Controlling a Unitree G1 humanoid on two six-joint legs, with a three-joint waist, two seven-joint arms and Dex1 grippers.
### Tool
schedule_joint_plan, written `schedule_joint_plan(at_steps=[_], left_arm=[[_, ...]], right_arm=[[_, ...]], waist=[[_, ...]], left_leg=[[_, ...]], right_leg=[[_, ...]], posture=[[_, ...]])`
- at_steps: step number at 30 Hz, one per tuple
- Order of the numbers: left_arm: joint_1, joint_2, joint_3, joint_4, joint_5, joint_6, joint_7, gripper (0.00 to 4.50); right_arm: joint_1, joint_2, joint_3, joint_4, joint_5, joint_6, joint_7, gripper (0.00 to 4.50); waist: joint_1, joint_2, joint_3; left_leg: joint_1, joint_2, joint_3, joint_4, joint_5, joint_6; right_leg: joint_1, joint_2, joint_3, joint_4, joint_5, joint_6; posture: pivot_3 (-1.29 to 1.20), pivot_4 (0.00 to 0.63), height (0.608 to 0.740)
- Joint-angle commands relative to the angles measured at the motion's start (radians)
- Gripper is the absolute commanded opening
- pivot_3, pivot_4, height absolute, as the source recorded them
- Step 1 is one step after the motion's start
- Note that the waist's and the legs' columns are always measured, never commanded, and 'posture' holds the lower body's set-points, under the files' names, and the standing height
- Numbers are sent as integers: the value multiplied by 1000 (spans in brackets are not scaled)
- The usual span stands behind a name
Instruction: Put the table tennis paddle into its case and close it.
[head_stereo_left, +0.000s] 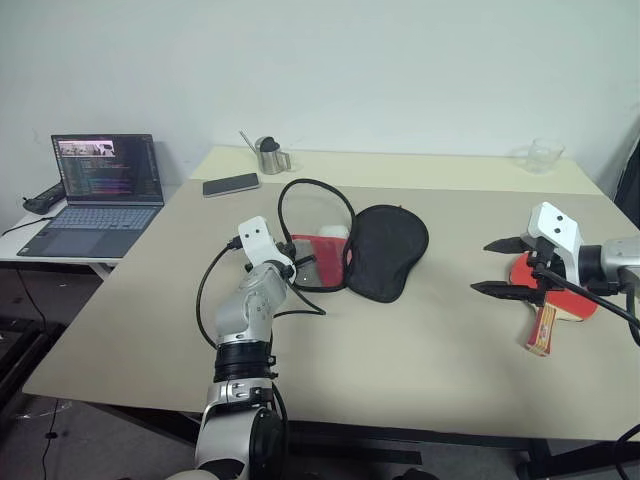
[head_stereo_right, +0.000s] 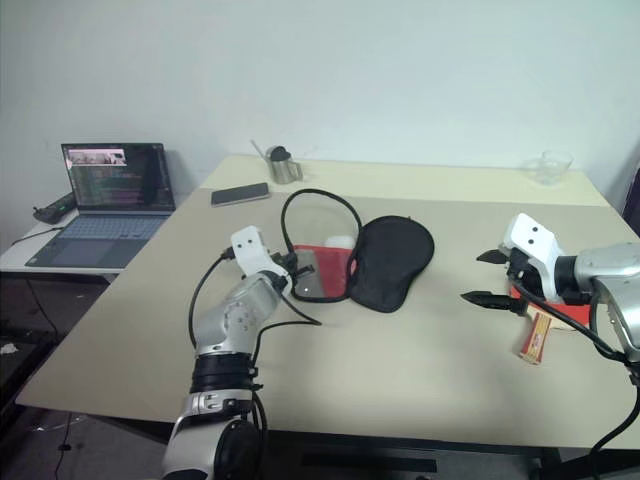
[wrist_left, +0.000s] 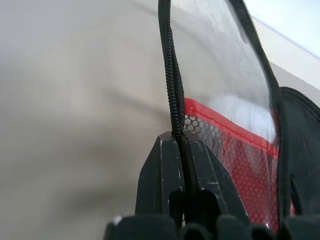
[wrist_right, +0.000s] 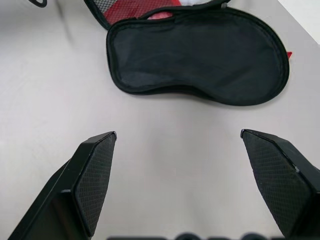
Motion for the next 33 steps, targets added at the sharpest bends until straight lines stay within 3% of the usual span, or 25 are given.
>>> schedule_joint_plan(at_steps=[1,10,33], left_arm=[[-33,-20,-37,-26,2,-13,11,29],[-50,-89,-77,0,39,-76,81,29],[-21,-166,-132,-33,-18,3,93,29]], right_arm=[[-23,-10,-27,-16,12,-13,1,4398],[-26,-9,-18,-22,11,-12,9,4398],[-45,3,10,-18,5,-7,19,4398]], waist=[[1,0,0],[1,-1,0],[1,-1,0]], left_leg=[[0,0,0,0,0,0],[0,0,0,0,0,0],[0,0,0,0,0,0]], right_leg=[[0,0,0,0,0,0],[0,0,0,0,0,0],[0,0,0,-1,0,0]], posture=[[0,150,740],[0,150,740],[0,150,740]])
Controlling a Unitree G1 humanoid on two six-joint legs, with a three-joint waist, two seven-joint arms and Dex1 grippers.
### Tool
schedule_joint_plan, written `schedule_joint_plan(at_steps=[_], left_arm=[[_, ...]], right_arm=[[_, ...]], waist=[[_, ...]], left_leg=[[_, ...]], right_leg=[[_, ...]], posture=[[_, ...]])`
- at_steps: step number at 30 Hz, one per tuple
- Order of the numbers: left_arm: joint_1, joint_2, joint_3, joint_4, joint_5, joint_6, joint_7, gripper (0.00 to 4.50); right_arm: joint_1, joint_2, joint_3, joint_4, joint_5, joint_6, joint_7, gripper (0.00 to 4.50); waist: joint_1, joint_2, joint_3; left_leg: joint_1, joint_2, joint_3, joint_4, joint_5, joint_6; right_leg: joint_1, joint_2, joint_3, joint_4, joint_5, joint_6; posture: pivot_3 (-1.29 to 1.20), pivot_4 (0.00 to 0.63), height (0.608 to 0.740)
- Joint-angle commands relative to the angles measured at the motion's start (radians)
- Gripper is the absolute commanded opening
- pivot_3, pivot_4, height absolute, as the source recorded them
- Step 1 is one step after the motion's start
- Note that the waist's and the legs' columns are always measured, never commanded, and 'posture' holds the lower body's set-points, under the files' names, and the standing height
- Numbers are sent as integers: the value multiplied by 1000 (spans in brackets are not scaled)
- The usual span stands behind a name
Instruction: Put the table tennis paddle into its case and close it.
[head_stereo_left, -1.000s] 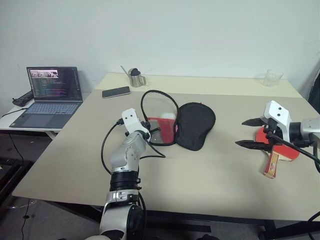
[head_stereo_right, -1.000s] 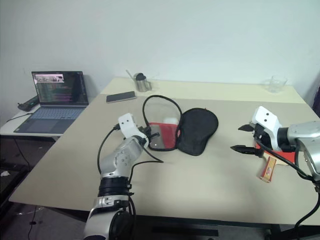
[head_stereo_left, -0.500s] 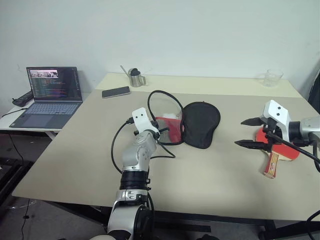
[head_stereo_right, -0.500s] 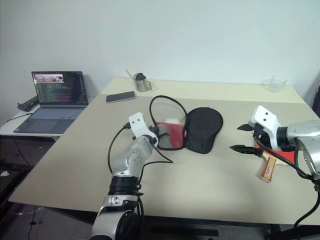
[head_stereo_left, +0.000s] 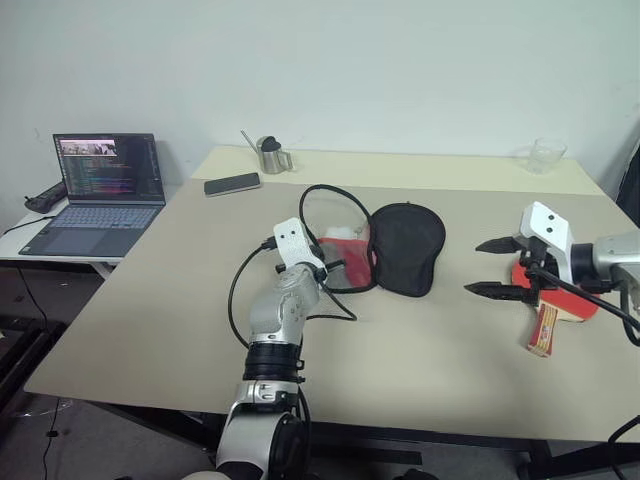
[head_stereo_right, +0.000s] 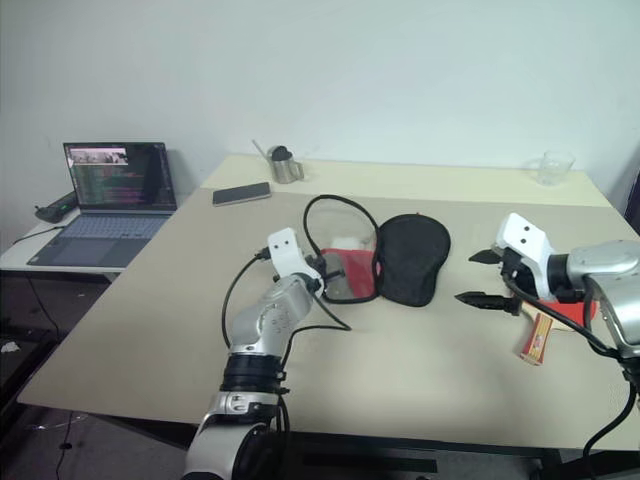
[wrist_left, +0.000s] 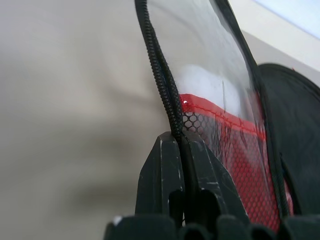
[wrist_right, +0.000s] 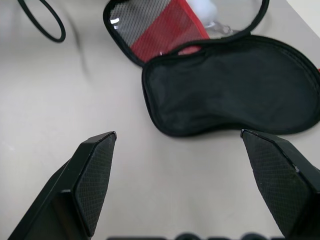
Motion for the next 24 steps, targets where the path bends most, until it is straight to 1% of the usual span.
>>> schedule_joint_plan(at_steps=[1,11,17,20,24], left_arm=[[-9,-63,-14,-47,-31,0,-4,29],[-31,-66,-50,-4,-56,-2,-59,29],[-29,-53,-45,1,-56,15,-40,29],[-21,-49,-44,-9,-58,25,-42,715],[-16,-30,-40,-12,-45,31,-37,2128]], right_arm=[[-14,-11,-22,-22,6,-4,-4,4398],[1,-18,-37,-37,11,4,-16,4398],[17,-24,-46,-47,16,9,-24,4398],[22,-25,-49,-51,17,12,-26,4398],[27,-25,-52,-52,17,14,-27,4398]], waist=[[0,0,0],[0,0,0],[0,0,0],[0,0,0],[0,0,0]], left_leg=[[0,0,0,0,0,0],[0,0,0,0,0,0],[0,0,0,0,0,0],[0,0,0,0,0,0],[0,0,0,0,0,0]], right_leg=[[0,0,0,0,0,0],[0,0,0,0,0,0],[0,0,0,0,0,0],[0,0,0,0,0,0],[0,0,0,0,0,0]], posture=[[0,150,740],[0,150,740],[0,150,740],[0,150,740],[0,150,740]])
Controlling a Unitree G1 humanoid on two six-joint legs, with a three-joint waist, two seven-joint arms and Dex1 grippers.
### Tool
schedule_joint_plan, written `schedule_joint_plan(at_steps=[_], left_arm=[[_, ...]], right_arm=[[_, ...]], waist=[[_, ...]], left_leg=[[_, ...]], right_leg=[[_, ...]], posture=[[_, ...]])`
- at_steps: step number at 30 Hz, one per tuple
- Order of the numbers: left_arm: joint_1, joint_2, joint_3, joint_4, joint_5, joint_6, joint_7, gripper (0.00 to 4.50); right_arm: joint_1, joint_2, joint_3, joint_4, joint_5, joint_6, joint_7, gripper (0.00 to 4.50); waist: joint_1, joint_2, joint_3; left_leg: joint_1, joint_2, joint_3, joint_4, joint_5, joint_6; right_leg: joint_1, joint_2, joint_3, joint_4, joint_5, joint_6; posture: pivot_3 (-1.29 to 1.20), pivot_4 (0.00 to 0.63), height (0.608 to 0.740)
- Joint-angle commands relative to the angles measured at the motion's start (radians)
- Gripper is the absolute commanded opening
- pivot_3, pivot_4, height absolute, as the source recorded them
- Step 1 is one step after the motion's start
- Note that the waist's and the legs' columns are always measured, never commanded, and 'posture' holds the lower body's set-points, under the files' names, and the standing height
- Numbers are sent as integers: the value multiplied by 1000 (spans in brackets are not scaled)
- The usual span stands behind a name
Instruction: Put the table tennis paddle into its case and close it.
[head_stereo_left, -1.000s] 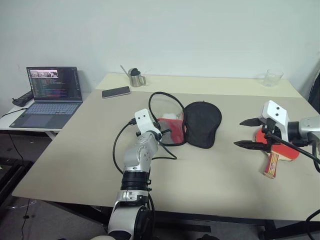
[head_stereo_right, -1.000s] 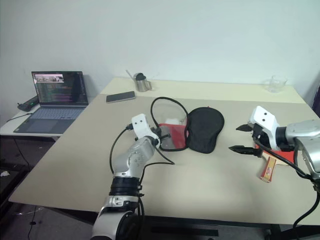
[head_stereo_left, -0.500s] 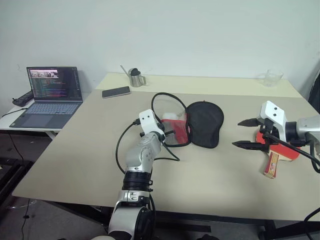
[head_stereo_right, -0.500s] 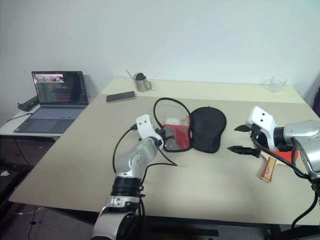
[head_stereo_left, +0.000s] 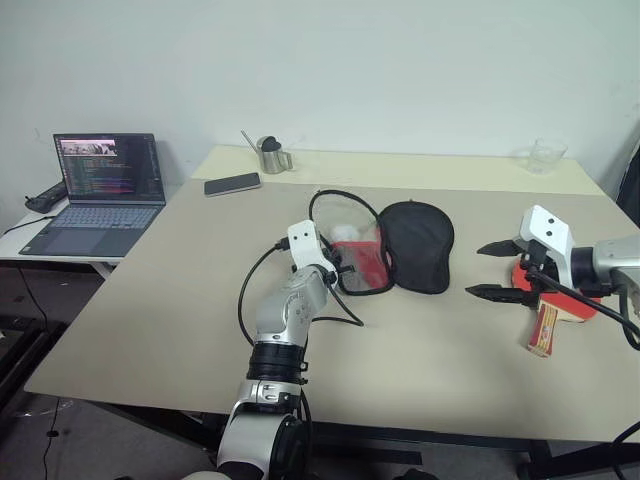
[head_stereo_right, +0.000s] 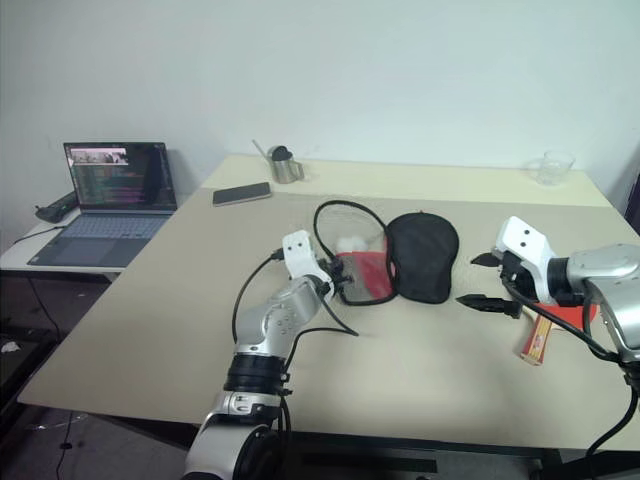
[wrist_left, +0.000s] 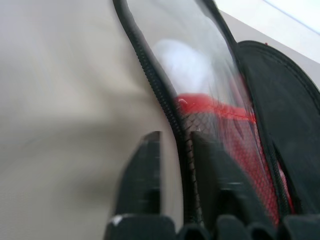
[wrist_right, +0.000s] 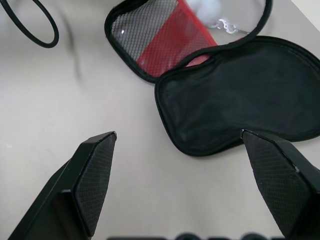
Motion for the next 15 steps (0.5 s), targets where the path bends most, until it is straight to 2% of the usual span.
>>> schedule_joint_plan(at_steps=[1,6,11,13,15], left_arm=[[-15,-24,0,-19,-3,-4,3,2468],[-4,20,-7,-36,-4,12,-46,4248],[31,177,-57,-112,-4,98,-205,4248],[51,340,-128,-182,-15,153,-391,4248],[101,568,-187,-313,-87,206,-676,4248]], right_arm=[[0,-19,-41,-32,16,-1,-4,4398],[9,-17,-55,-41,21,20,-20,4398],[28,1,-104,-62,5,95,-137,4398],[11,46,-133,-63,-16,184,-266,4398],[18,75,-172,-71,-41,315,-391,4398]], waist=[[0,0,0],[0,0,0],[-5,0,0],[-8,0,0],[-19,0,0]], left_leg=[[0,0,0,0,0,0],[0,0,0,0,0,0],[0,0,0,0,0,0],[1,1,1,-1,0,0],[1,2,2,-1,0,0]], right_leg=[[0,0,0,0,0,0],[0,0,0,0,0,0],[0,0,1,0,0,0],[-1,1,2,1,0,0],[-2,2,4,2,0,-1]], posture=[[0,150,740],[0,150,740],[0,150,740],[0,150,740],[0,150,740]])
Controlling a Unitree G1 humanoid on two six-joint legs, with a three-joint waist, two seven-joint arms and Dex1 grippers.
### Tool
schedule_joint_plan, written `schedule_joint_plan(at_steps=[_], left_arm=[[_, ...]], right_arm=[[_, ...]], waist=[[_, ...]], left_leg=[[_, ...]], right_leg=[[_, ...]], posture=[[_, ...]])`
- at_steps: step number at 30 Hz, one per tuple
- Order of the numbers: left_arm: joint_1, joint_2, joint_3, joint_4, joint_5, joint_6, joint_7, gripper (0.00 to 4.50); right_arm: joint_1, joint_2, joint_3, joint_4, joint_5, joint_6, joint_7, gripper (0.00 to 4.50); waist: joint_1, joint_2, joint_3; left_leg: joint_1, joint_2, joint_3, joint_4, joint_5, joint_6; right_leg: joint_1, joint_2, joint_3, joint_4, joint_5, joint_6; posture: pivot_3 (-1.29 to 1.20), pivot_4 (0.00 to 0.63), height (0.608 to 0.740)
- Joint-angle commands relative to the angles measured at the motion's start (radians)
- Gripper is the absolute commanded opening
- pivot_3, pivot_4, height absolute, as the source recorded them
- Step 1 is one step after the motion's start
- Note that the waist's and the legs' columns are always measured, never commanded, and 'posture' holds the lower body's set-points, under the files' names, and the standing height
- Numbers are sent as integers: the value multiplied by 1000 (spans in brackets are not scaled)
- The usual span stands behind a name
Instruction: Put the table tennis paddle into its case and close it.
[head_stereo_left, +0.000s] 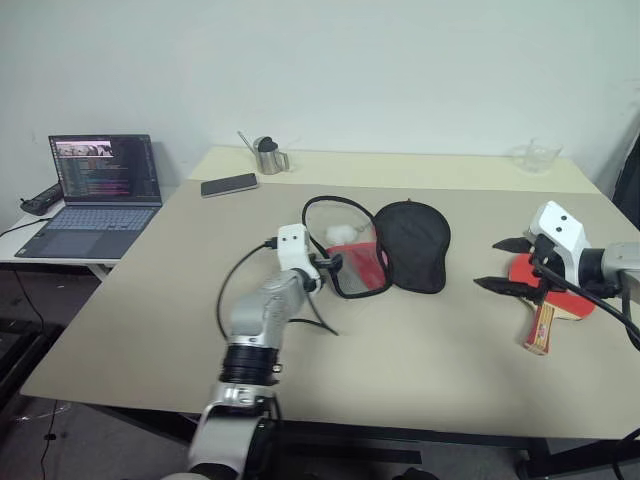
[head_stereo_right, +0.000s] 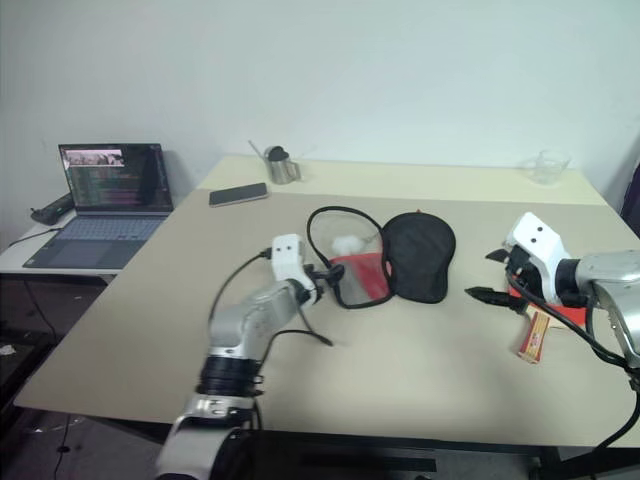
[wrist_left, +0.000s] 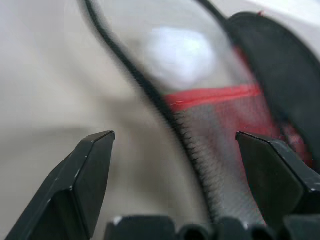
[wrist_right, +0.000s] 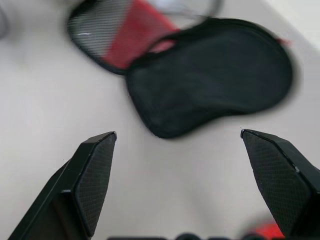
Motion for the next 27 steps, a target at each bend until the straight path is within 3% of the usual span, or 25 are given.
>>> schedule_joint_plan(at_steps=[1,3,5,11,17,27], left_arm=[[45,284,-72,-229,-100,63,-406,4248],[73,435,-80,-295,-114,-26,-595,4248],[54,489,-57,-322,-174,-68,-734,4248],[55,484,-131,-333,-181,-134,-897,4248],[42,454,-172,-282,-137,-189,-931,4248],[-18,388,-192,-187,-75,-236,-936,4248]], right_arm=[[-1,23,-87,-35,-35,191,-193,4398],[0,18,-99,-38,-58,297,-265,4398],[-26,38,-111,-37,-68,391,-336,4398],[-18,96,-150,-41,-92,616,-467,4398],[-18,268,-242,-107,-188,755,-675,4398],[0,508,-308,-171,-279,797,-851,4398]], waist=[[-9,0,0],[-10,1,0],[1,1,0],[9,1,-1],[-4,1,-1],[-14,2,-1]], left_leg=[[0,0,0,0,0,0],[0,-1,0,-1,0,0],[0,-2,0,-1,0,0],[0,-1,-1,-1,0,1],[0,-1,1,-2,0,1],[2,-1,1,-1,0,1]], right_leg=[[-1,1,2,0,0,0],[-2,1,3,-1,0,0],[-1,0,3,-3,0,0],[1,0,2,-5,1,0],[0,1,4,-4,2,0],[0,2,5,-1,2,0]], posture=[[0,150,740],[0,150,740],[0,150,740],[0,150,740],[0,150,740],[0,150,740]])
